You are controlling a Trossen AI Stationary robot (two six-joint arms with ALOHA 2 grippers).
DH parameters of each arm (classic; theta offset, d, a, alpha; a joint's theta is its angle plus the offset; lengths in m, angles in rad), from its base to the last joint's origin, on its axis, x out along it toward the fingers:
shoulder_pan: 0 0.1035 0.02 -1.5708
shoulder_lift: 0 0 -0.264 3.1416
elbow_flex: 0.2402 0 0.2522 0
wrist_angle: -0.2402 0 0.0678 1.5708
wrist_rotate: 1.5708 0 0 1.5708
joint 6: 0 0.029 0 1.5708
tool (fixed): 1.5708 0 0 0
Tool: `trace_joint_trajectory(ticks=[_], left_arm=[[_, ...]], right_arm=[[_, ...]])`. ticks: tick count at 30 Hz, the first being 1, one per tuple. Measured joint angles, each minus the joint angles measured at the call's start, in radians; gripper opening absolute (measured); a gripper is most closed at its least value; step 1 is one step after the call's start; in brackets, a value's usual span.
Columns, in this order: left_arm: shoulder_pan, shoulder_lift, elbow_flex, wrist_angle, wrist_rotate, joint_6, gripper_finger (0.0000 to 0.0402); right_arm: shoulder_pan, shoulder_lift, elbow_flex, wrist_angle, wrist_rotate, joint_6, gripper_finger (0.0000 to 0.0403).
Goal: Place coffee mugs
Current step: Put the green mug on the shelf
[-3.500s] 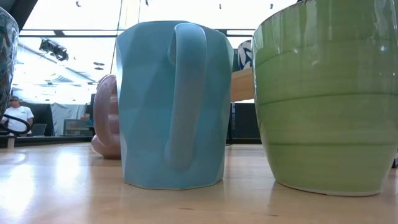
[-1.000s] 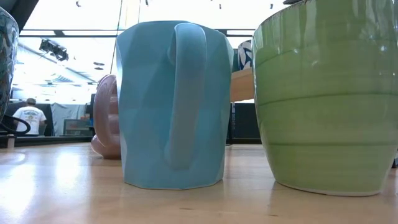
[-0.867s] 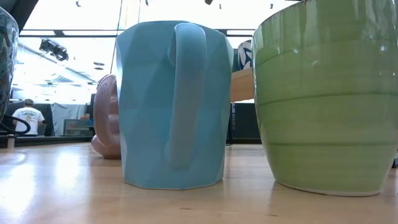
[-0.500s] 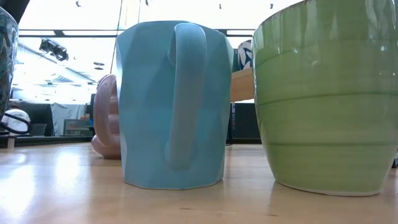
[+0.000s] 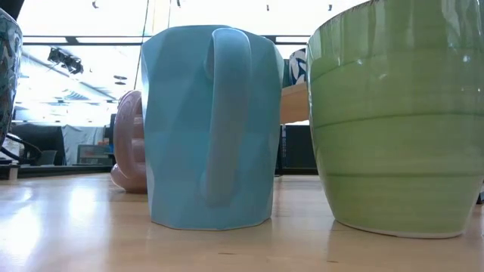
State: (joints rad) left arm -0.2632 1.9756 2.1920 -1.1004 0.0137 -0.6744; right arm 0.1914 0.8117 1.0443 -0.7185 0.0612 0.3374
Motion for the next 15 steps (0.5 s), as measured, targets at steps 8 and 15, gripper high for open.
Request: trace_joint_trajectory(ticks=[8, 15], left_arm=[[-0.109, 0.082, 0.0, -0.003, 0.052, -0.025, 0.0136], [-0.168, 0.169, 0.0, 0.183, 0.058, 0.055, 0.0131]], right_arm=[[0.091, 0.047, 0.0, 0.006, 0.084, 0.023, 0.0193], [0.154, 0.064, 0.0, 0.006, 0.136, 0.031, 0.0193]])
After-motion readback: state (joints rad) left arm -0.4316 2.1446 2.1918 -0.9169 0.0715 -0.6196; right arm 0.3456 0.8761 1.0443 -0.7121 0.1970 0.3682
